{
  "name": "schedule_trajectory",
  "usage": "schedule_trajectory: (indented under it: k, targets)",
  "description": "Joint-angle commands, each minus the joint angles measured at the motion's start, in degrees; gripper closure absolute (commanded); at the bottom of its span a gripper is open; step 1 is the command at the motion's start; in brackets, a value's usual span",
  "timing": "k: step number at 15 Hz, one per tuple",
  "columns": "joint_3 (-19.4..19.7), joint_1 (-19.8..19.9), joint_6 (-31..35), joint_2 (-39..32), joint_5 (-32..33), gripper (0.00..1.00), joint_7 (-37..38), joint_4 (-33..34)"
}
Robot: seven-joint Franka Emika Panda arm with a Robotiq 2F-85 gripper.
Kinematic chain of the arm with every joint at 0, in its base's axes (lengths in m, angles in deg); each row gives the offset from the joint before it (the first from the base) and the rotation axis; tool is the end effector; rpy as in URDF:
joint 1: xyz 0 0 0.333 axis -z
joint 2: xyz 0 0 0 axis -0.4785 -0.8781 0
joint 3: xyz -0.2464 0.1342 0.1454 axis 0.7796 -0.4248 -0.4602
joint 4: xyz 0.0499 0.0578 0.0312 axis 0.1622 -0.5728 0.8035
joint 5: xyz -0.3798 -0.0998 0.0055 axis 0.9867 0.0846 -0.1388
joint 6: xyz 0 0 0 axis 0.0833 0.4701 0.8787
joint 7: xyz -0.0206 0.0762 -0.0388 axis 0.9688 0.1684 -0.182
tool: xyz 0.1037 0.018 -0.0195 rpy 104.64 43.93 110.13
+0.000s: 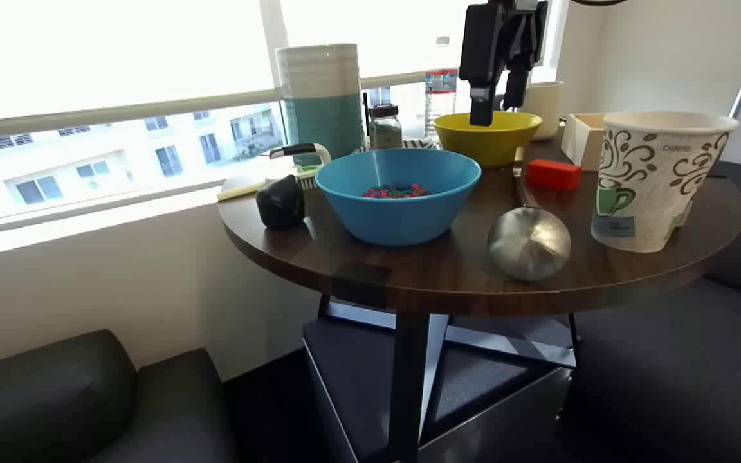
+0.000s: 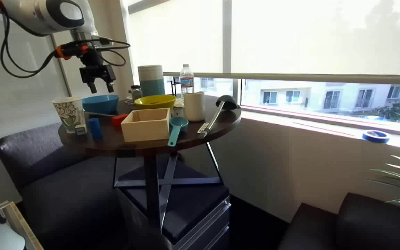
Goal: Use the metal spoon to scoop up cereal from the yellow bowl and put it into the blue bowl
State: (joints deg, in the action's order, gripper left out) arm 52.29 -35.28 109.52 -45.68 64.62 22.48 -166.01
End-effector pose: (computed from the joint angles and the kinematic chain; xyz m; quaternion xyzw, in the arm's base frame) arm 0.4411 0.1580 0.4870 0.9902 0.1310 0.0313 0.0370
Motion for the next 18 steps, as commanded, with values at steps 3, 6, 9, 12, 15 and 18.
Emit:
schedule_trajectory:
  k: [3, 6, 9, 12, 15, 18]
  targets:
    - [0.8, -0.9, -0.2, -0.1, 0.3, 0.00, 0.2, 0.1]
    - [0.8, -0.9, -0.2, -0.1, 0.3, 0.00, 0.2, 0.1]
    - [0.7, -0.3, 1.4, -0.4, -0.3, 0.00, 3.3, 0.1]
    - [1.7, -0.2, 4.0, -1.4, -5.4, 0.00, 8.7, 0.5]
    - [1.9, 1.0, 6.7, -1.2, -5.7, 0.00, 16.1, -0.6]
    - [1.6, 2.5, 7.2, -0.3, -4.6, 0.00, 24.7, -1.8]
